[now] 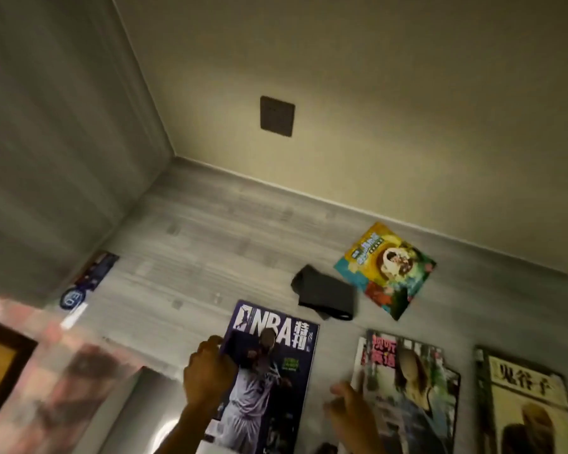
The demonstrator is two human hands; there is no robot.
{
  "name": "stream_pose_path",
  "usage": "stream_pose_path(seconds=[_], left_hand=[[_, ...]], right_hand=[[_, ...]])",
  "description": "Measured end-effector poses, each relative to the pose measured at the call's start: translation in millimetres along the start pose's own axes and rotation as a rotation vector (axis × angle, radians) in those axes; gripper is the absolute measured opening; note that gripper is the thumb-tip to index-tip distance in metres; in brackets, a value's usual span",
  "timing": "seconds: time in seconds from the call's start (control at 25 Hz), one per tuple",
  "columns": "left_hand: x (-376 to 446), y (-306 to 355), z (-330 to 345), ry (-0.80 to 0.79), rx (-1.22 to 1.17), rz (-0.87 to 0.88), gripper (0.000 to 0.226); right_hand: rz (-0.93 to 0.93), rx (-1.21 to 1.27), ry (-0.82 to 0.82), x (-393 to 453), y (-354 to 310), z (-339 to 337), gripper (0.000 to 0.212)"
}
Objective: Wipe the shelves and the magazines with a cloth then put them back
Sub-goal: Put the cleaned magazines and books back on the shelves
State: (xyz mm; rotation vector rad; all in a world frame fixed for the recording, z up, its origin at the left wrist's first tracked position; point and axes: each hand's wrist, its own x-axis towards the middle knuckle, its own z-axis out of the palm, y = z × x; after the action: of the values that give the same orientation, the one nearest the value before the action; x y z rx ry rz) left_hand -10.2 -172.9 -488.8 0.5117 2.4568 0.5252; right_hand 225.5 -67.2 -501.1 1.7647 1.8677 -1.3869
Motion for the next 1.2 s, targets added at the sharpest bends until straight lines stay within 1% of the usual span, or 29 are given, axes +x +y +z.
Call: stream_pose_path(seconds=[0.04, 0.08, 0.12, 0.16, 0.2, 0.24, 0.28, 0.32, 0.36, 0.4, 0.44, 0.48, 0.52, 0.6, 0.64, 0.68, 0.72, 0.76, 0.8, 0.84, 0.92, 0.96, 1.04, 1.08, 1.12, 1.16, 1.2], left_hand=[[-8, -19, 14, -0.071, 0.109, -0.092, 0.03], [-16, -30, 25, -0.124, 0.171, -0.155, 0.034], [-20, -41, 35, -0.155, 0.174, -0.185, 0.04], [-22, -50, 42, -0.164, 0.119, -0.213, 0.046], [-20, -56, 45, -0.173, 0.012, -0.264, 0.05], [-17, -58, 44, -0.214, -0.127, -0.314, 0.049], [-14, -58, 43, -0.293, -0.238, -0.325, 0.042], [-12, -56, 42, -0.377, -0.321, -0.285, 0.03], [-14, -52, 41, -0.42, -0.361, -0.227, 0.017], [-18, -44, 37, -0.419, -0.409, -0.154, 0.011], [-23, -37, 36, -0.381, -0.452, -0.081, 0.015], [-28, -30, 33, -0.36, -0.514, -0.009, 0.018], [-34, -22, 26, -0.363, -0.58, 0.035, 0.019], [-45, -6, 6, -0.366, -0.708, 0.037, 0.019], [-48, 2, -6, -0.345, -0.766, 0.039, 0.019], [-52, 13, -23, -0.31, -0.797, 0.044, 0.019], [-55, 25, -39, -0.279, -0.836, 0.072, 0.021], [-58, 38, -58, -0.252, -0.848, 0.097, 0.024], [-63, 54, -78, -0.226, -0.882, 0.14, 0.026], [-70, 74, -101, -0.175, -0.914, 0.19, 0.028], [-92, 120, -156, -0.035, -0.955, 0.359, 0.038], [-106, 145, -185, 0.04, -0.976, 0.466, 0.042], [-135, 193, -236, 0.198, -1.029, 0.629, 0.045], [-147, 211, -255, 0.272, -1.073, 0.696, 0.046], [-157, 230, -271, 0.34, -1.135, 0.778, 0.042], [-163, 252, -284, 0.389, -1.205, 0.862, 0.029], [-169, 278, -298, 0.411, -1.242, 0.934, 0.02]], right_hand=[[0.068, -0.004, -0.059, 0, 19, 18, 0.024], [0.13, 0.001, -0.123, 0, 29, 33, 0.029], [0.169, 0.017, -0.177, 2, 36, 47, 0.034], [0.209, 0.057, -0.244, -2, 38, 57, 0.038], [0.22, 0.152, -0.243, -1, 42, 68, 0.041], [0.235, 0.223, -0.222, -3, 42, 71, 0.044], [0.243, 0.273, -0.187, -3, 43, 72, 0.047], [0.268, 0.322, -0.141, -3, 41, 69, 0.05], [0.26, 0.337, -0.1, -2, 39, 68, 0.048], [0.259, 0.383, -0.109, -6, 27, 60, 0.04], [0.232, 0.388, -0.121, -4, 25, 57, 0.028], [0.232, 0.382, -0.136, -4, 20, 53, 0.021], [0.215, 0.394, -0.134, -5, 15, 45, 0.02], [0.216, 0.515, -0.117, -2, 15, 31, 0.025], [0.198, 0.61, -0.128, -6, 8, 21, 0.034], [0.164, 0.688, -0.115, -8, -1, 12, 0.05], [0.094, 0.766, -0.095, -13, -17, -2, 0.06], [-0.007, 0.831, -0.061, -23, -38, -17, 0.055], [-0.14, 0.853, -0.014, -37, -62, -37, 0.046], [-0.287, 0.838, 0.06, -51, -89, -59, 0.043], [-0.581, 0.84, 0.187, -96, -143, -108, 0.038], [-0.706, 0.823, 0.275, -123, -172, -134, 0.037], [-0.927, 0.755, 0.473, -167, -221, -188, 0.05], [-1.012, 0.766, 0.551, -181, -239, -213, 0.047], [-1.077, 0.797, 0.6, -198, -262, -242, 0.043], [-1.138, 0.804, 0.634, -208, -285, -271, 0.041], [-1.174, 0.77, 0.721, -219, -309, -299, 0.041]])
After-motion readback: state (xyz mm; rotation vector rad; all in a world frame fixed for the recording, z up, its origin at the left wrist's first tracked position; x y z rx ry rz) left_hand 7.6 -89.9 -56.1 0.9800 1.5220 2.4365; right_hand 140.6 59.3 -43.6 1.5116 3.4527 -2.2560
